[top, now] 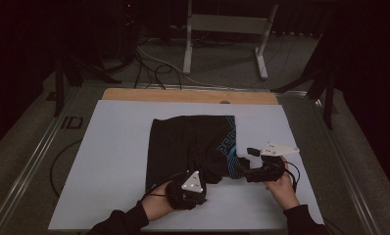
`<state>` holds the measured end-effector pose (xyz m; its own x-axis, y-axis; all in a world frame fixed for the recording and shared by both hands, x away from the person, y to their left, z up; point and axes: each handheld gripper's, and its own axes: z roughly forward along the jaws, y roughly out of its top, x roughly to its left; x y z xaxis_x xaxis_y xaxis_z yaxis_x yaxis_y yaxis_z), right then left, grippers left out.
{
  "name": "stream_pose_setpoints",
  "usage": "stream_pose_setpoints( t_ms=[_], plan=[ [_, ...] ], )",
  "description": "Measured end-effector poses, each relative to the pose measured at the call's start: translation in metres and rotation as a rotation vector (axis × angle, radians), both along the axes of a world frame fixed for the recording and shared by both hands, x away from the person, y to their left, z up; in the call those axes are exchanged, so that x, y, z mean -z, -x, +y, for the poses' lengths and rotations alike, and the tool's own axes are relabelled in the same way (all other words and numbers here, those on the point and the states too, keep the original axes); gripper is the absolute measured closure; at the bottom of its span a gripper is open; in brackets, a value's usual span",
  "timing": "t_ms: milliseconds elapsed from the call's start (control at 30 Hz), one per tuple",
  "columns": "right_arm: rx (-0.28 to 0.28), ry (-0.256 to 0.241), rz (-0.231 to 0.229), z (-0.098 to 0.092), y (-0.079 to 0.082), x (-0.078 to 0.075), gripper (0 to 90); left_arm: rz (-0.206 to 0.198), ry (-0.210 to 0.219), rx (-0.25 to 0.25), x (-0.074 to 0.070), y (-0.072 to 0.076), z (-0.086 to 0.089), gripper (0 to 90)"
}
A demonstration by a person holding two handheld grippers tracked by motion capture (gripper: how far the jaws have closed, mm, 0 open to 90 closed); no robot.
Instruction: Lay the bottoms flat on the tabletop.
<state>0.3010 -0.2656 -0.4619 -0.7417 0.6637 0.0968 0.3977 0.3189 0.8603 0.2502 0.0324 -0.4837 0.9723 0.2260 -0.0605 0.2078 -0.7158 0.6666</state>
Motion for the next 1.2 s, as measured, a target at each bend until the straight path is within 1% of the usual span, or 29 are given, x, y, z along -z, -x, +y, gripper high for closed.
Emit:
stream_pose_setpoints(
  t_ms=[33, 67, 100, 133, 167, 200, 233, 267, 300, 333, 367, 433, 467, 500, 533, 567, 600, 633, 700, 733, 833, 900, 933, 1000, 1033, 1100, 1133, 1167, 1200],
  plan=[
    [-0.005, -0.003, 0.001, -0.001, 0.000, 0.000, 13.9, -0.042, 0.042, -0.025, -0.008, 0.002, 0.012, 65.3],
    [-0.002, -0.004, 0.000, -0.001, 0.000, 0.000, 13.9, -0.042, 0.042, -0.025, -0.008, 0.002, 0.012, 59.8],
    [0.002, -0.001, 0.001, -0.002, 0.001, -0.001, 13.9, -0.050, 0.054, -0.037, -0.013, 0.001, 0.021, 59.3],
    [0.001, -0.002, -0.002, -0.003, 0.001, 0.000, 13.9, -0.071, 0.090, -0.064, -0.021, 0.001, 0.039, 59.1],
    [0.001, -0.002, -0.002, -0.003, 0.001, 0.000, 13.9, -0.071, 0.090, -0.064, -0.021, 0.001, 0.039, 57.3],
    [0.002, -0.005, 0.001, -0.003, 0.001, 0.000, 13.9, -0.084, 0.086, -0.078, -0.025, 0.000, 0.050, 57.3],
    [0.004, 0.000, 0.000, -0.003, 0.001, -0.001, 13.9, -0.088, 0.112, -0.104, -0.030, 0.002, 0.069, 57.3],
    [0.003, -0.005, 0.000, -0.003, 0.002, 0.000, 13.9, -0.088, 0.112, -0.104, -0.030, 0.002, 0.069, 57.4],
    [0.005, -0.003, 0.001, -0.004, 0.002, -0.001, 13.9, -0.089, 0.112, -0.113, -0.031, 0.004, 0.079, 57.8],
    [0.005, -0.005, -0.002, -0.004, 0.002, -0.001, 13.9, -0.087, 0.120, -0.132, -0.030, 0.008, 0.096, 59.6],
    [0.005, -0.002, -0.002, -0.004, 0.002, -0.001, 13.9, -0.078, 0.121, -0.139, -0.029, 0.011, 0.104, 60.2],
    [0.002, -0.001, -0.001, -0.004, 0.003, -0.001, 13.9, -0.087, 0.091, -0.151, -0.023, 0.017, 0.117, 62.7],
    [0.002, -0.001, -0.001, -0.004, 0.003, -0.001, 13.9, -0.087, 0.091, -0.151, -0.023, 0.017, 0.117, 62.7],
    [0.004, -0.001, 0.004, -0.004, 0.003, -0.001, 13.9, -0.076, 0.084, -0.162, -0.020, 0.019, 0.123, 62.7],
    [0.003, 0.003, 0.004, -0.005, 0.003, 0.001, 13.9, -0.075, 0.077, -0.188, -0.017, 0.021, 0.128, 62.7],
    [0.005, -0.002, 0.007, -0.005, 0.004, 0.001, 13.9, -0.077, 0.054, -0.218, -0.010, 0.025, 0.135, 62.7],
    [0.006, 0.000, 0.010, -0.005, 0.004, 0.002, 13.9, -0.079, 0.047, -0.233, -0.008, 0.027, 0.137, 62.6],
    [0.006, 0.002, 0.009, -0.005, 0.004, 0.002, 13.9, -0.080, 0.039, -0.234, -0.005, 0.028, 0.137, 62.6],
    [0.006, -0.002, 0.012, -0.005, 0.004, 0.003, 13.9, -0.104, -0.003, -0.229, 0.000, 0.032, 0.133, 62.7],
    [0.006, -0.001, 0.012, -0.005, 0.004, 0.003, 14.0, -0.104, -0.003, -0.229, 0.000, 0.032, 0.133, 62.7],
    [0.003, 0.007, 0.015, -0.005, 0.004, 0.003, 13.9, -0.117, -0.070, -0.223, 0.012, 0.030, 0.125, 62.8],
    [0.003, 0.005, 0.016, -0.004, 0.004, 0.003, 13.9, -0.108, -0.079, -0.222, 0.015, 0.029, 0.124, 63.5],
    [0.002, 0.002, 0.014, -0.004, 0.004, 0.004, 13.9, -0.106, -0.105, -0.236, 0.019, 0.027, 0.123, 66.0],
    [0.003, 0.006, 0.013, -0.004, 0.003, 0.004, 14.0, -0.094, -0.105, -0.262, 0.022, 0.024, 0.125, 70.2],
    [0.002, 0.005, 0.013, -0.004, 0.003, 0.004, 14.0, -0.100, -0.115, -0.267, 0.023, 0.023, 0.126, 72.0],
    [0.001, 0.006, 0.014, -0.003, 0.003, 0.004, 14.0, -0.102, -0.111, -0.274, 0.023, 0.022, 0.128, 76.4],
    [0.001, 0.006, 0.014, -0.003, 0.003, 0.004, 14.0, -0.101, -0.107, -0.284, 0.023, 0.021, 0.129, 76.4],
    [0.001, 0.006, 0.016, -0.003, 0.003, 0.005, 14.0, -0.106, -0.102, -0.309, 0.021, 0.020, 0.132, 81.0],
    [0.001, 0.006, 0.016, -0.003, 0.003, 0.004, 14.0, -0.106, -0.102, -0.309, 0.021, 0.020, 0.132, 81.1]
  ],
)
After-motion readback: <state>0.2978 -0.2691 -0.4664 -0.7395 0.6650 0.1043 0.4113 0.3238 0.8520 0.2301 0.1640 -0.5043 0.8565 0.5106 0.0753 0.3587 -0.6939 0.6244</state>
